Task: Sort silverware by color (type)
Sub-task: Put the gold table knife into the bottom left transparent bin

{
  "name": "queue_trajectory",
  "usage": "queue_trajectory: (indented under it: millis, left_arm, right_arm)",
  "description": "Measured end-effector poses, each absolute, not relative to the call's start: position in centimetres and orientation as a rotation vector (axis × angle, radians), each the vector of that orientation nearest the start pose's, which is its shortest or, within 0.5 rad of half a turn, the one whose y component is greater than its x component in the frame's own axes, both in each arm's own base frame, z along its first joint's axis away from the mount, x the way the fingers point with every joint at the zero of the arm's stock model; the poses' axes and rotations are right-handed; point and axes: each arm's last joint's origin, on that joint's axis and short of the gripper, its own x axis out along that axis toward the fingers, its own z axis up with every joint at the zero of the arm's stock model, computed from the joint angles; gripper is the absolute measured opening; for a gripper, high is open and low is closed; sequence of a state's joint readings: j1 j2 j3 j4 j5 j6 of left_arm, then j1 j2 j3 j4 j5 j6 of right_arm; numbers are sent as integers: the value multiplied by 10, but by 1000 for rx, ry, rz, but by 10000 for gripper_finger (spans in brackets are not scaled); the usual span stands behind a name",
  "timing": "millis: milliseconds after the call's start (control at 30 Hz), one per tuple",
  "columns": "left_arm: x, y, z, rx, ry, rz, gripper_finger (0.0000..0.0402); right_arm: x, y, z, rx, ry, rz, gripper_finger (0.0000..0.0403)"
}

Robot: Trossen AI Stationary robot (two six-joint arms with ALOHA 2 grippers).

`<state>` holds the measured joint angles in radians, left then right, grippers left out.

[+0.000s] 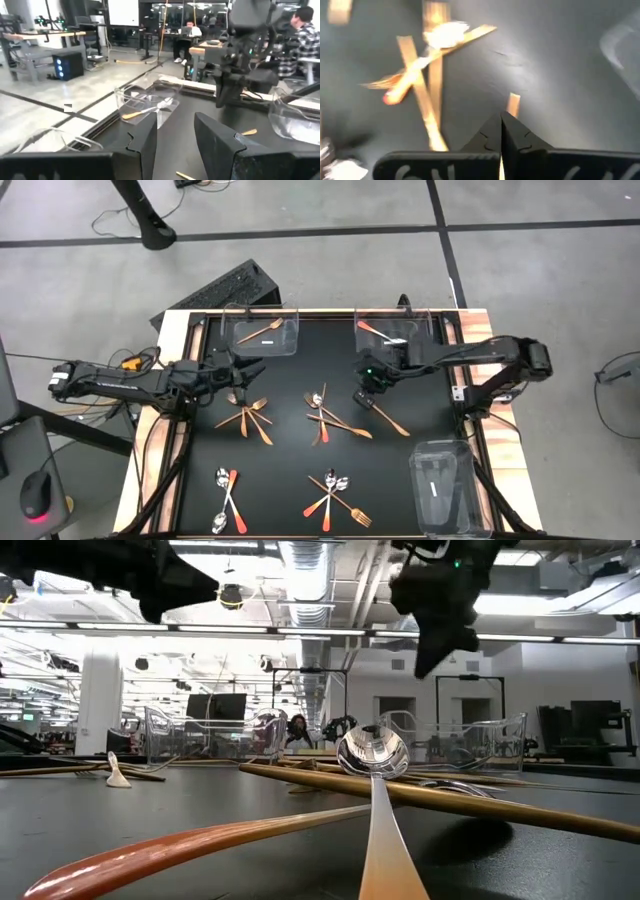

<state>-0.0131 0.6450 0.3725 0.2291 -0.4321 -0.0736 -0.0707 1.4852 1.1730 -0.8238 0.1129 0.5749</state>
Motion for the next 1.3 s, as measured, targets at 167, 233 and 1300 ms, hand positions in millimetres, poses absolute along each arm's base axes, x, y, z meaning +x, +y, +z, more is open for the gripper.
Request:
queue_trajectory:
  millis: [167,233,1300]
  left_arm:
    - [163,9,246,-172,22,390,118]
    - [166,9,242,-203,51,382,118]
    - [178,7,228,-237,141,329,118]
  right_arm:
    - [284,-15,235,487,1183,-625,48]
    - [287,-14,221,552,1205,-629,69]
    - [328,-53,146,710,1443,-638,23]
